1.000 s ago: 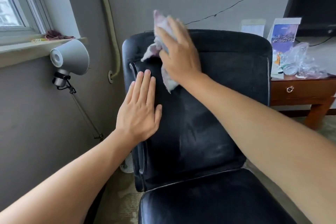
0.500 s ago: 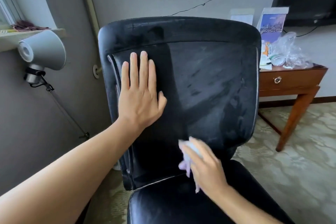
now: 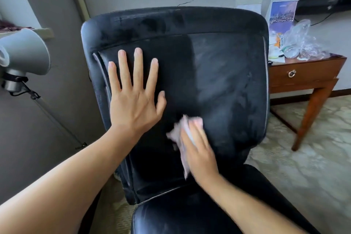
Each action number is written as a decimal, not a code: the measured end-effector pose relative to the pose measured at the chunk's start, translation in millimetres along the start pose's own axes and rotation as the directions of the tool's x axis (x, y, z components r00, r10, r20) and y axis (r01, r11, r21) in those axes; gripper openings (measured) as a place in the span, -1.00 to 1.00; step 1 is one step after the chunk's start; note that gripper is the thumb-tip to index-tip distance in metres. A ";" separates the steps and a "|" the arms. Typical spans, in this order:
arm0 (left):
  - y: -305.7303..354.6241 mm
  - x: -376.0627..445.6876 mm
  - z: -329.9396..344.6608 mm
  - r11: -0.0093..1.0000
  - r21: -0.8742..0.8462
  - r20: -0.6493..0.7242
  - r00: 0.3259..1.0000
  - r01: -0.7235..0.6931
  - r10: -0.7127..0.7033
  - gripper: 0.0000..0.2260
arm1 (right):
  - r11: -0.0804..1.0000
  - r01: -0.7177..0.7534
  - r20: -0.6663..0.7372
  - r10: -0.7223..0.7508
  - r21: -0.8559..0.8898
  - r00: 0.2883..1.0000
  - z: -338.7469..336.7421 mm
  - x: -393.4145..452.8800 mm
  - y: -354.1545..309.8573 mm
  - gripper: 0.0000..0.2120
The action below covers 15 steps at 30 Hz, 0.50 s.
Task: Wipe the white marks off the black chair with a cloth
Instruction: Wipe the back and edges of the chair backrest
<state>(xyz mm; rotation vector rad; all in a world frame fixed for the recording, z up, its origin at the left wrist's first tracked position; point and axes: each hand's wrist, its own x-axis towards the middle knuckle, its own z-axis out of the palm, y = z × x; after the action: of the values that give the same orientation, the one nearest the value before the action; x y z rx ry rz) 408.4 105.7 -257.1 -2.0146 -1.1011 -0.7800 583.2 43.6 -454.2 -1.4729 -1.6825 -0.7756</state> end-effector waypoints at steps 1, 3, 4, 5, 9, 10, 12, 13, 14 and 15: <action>1.8 -0.1 -1.8 1.000 0.007 0.004 1.000 0.006 -0.006 -0.31 | 0.995 0.047 0.139 -0.034 -0.092 0.990 6.3 -61.6 4.2 -0.48; 6.6 -1.4 -6.3 1.000 0.024 0.017 1.000 0.001 -0.001 -0.31 | 0.999 -0.042 0.318 0.044 -0.015 0.947 1.6 -128.1 12.8 -0.34; 10.5 -0.7 -9.2 0.999 0.038 0.026 1.000 0.000 -0.001 -0.30 | 0.989 -0.139 0.349 0.111 0.055 0.931 -6.9 -126.3 17.0 -0.40; 14.4 1.0 -14.1 0.999 0.045 0.042 0.999 0.008 -0.010 -0.30 | 0.983 -0.169 0.339 0.134 0.075 0.931 -18.8 -109.3 18.4 -0.54; 30.7 10.1 -16.7 0.996 0.062 0.097 0.993 0.057 -0.062 -0.24 | 0.975 -0.029 -0.124 0.058 0.220 0.991 -114.3 41.2 18.8 -0.71; 33.6 11.6 -14.8 0.996 0.073 0.112 0.993 0.041 -0.049 -0.24 | 0.977 0.021 -0.289 0.042 0.212 0.956 -138.0 88.9 23.7 -0.69; 34.6 11.5 -9.6 0.996 0.087 0.110 0.994 0.002 -0.011 -0.26 | 0.992 0.040 -0.490 0.022 0.115 0.871 -163.2 180.7 39.2 -0.68; 33.7 10.5 -6.5 0.997 0.080 0.095 0.995 0.001 -0.009 -0.26 | 0.997 0.013 -0.506 0.025 0.072 0.862 -164.2 219.9 43.9 -0.66; 32.1 9.4 -4.3 0.998 0.070 0.079 0.997 0.007 -0.013 -0.27 | 0.999 -0.017 -0.462 0.031 0.034 0.887 -158.4 252.3 46.9 -0.63; 31.1 8.6 -2.5 0.998 0.057 0.063 0.998 0.013 -0.016 -0.28 | 0.999 -0.031 -0.375 0.036 0.019 0.926 -142.5 270.3 51.8 -0.59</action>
<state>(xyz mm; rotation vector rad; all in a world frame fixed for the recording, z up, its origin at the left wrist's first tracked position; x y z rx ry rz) 439.0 95.3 -258.0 -1.9979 -1.1626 -0.6884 641.8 75.7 -151.5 -1.2453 -1.3650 -0.9582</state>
